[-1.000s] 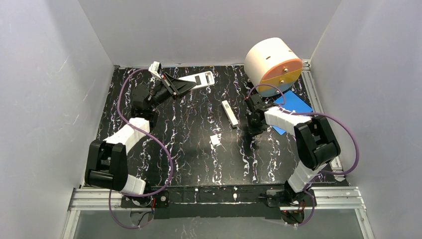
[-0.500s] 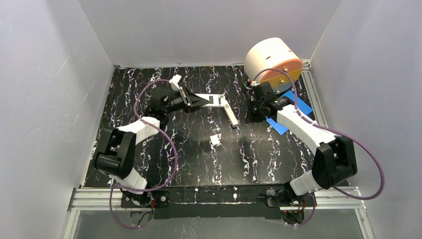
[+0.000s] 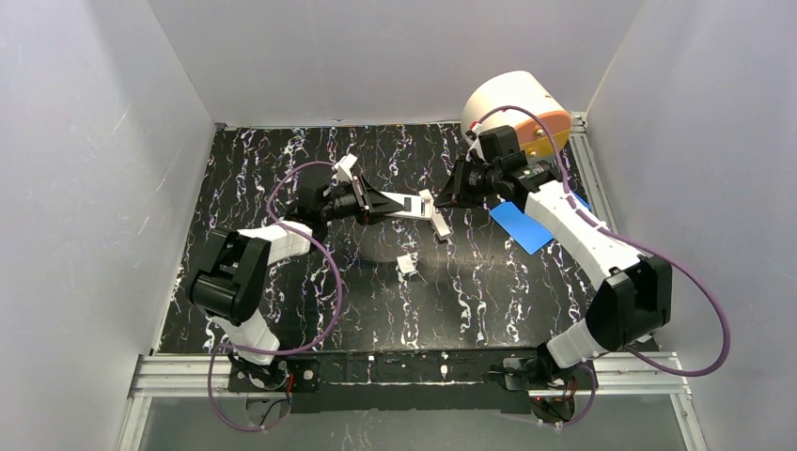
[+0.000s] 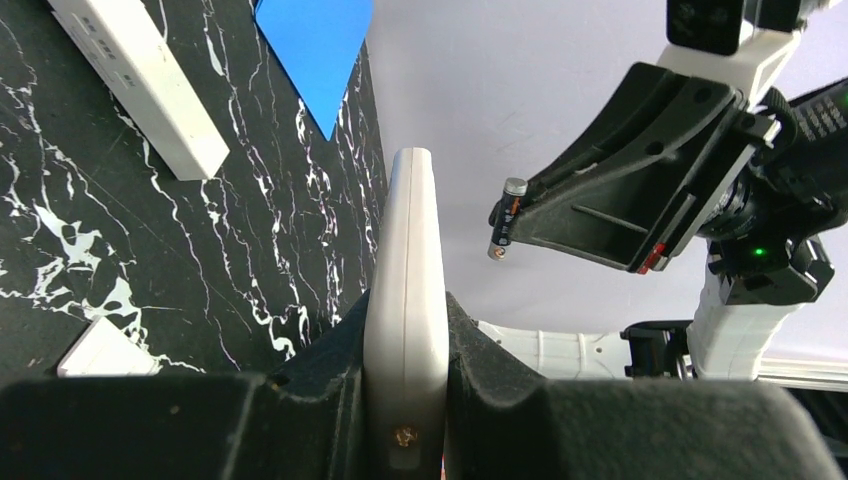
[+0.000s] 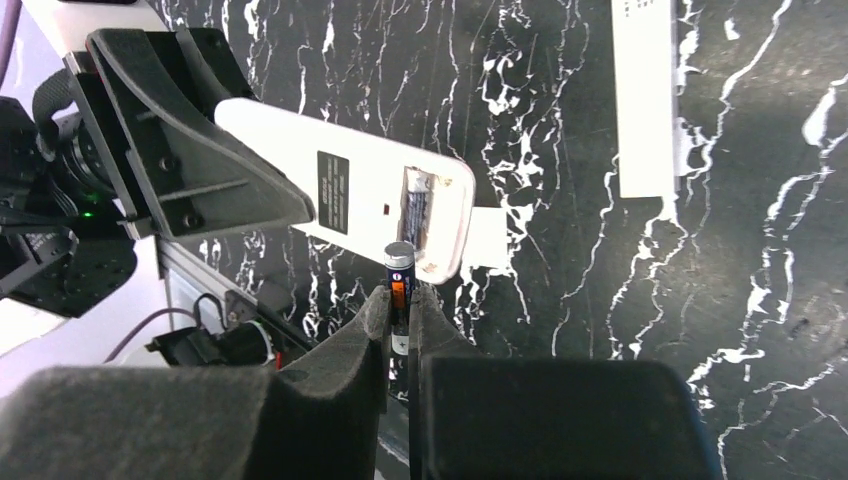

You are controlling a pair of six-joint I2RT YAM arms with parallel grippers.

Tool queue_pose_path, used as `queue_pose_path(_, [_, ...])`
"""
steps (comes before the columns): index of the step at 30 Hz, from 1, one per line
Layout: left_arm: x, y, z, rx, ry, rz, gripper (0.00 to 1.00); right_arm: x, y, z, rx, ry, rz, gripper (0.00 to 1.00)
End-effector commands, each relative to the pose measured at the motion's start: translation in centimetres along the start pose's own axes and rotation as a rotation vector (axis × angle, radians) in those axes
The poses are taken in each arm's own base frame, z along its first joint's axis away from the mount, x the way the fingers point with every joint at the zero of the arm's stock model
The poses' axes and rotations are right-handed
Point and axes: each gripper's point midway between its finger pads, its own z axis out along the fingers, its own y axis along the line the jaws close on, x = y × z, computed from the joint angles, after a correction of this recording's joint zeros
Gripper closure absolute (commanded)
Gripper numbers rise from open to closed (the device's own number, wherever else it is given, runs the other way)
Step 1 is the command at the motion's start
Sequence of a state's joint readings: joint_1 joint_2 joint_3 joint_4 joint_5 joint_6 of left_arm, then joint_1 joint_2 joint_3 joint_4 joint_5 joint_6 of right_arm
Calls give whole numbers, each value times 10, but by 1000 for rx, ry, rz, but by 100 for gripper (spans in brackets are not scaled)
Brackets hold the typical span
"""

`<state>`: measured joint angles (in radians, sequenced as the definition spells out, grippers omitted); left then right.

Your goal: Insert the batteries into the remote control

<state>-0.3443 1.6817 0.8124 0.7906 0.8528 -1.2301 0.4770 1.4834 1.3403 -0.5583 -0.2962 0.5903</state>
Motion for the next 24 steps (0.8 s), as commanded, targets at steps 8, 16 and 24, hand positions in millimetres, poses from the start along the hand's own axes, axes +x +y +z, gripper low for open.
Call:
queue_pose_path(8, [3, -22, 5, 89, 36, 50, 100, -12, 23, 14, -90, 38, 78, 84])
queue_pose_path(16, [1, -25, 5, 107, 24, 54, 100, -2, 13, 18, -35, 87, 107, 78])
queue_pose_path(24, [0, -28, 4, 117, 12, 62, 100, 4, 3, 23, 13, 125, 130, 78])
